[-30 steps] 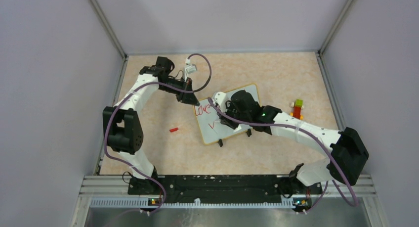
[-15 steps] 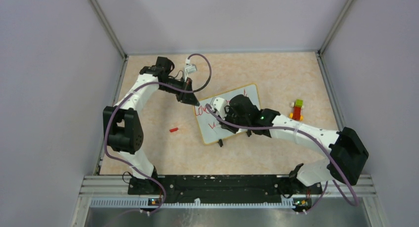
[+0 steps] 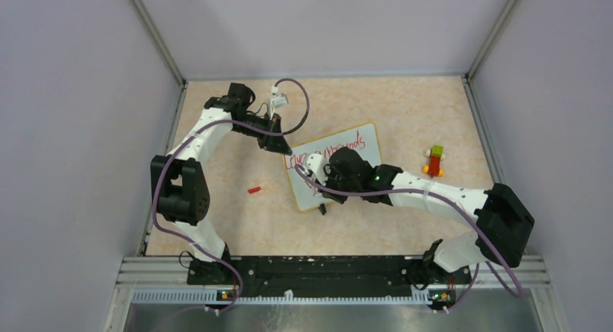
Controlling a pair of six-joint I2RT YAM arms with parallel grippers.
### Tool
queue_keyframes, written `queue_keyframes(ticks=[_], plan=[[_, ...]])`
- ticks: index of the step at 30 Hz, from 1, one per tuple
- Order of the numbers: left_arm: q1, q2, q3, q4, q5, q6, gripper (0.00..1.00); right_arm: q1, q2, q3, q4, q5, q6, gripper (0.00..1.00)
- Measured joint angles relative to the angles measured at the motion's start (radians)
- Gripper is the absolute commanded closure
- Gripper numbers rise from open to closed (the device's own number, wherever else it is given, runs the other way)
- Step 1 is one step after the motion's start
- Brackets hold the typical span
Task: Write a sentence on the whiteboard
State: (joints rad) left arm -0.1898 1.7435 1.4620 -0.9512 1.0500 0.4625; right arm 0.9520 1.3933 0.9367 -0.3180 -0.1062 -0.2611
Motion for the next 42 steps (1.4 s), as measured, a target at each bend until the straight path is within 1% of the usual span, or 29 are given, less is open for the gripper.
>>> queue_keyframes(ticks=[7,14,21,27,33,42], plan=[[0.0,0.0,0.0,0.001,0.0,0.0,1.0,0.014,0.051,0.048,-0.019,-0.011,0.001,1.0],[0.0,0.0,0.0,0.001,0.0,0.0,1.0,0.014,0.057,0.093,-0.019,-0.015,0.0,1.0],[0.0,0.0,0.0,0.001,0.001,-0.004,1.0,0.006,-0.01,0.091,-0.049,-0.019,-0.007,1.0],[0.0,0.0,0.0,0.001,0.001,-0.004,1.0,-0.037,-0.089,0.077,-0.076,-0.021,-0.009,1.0],[0.0,0.0,0.0,0.001,0.004,-0.004,1.0,-0.046,-0.091,0.032,-0.097,0.006,-0.014,1.0],[0.0,0.0,0.0,0.001,0.005,-0.004,1.0,-0.06,-0.088,0.031,-0.087,0.063,-0.009,1.0]])
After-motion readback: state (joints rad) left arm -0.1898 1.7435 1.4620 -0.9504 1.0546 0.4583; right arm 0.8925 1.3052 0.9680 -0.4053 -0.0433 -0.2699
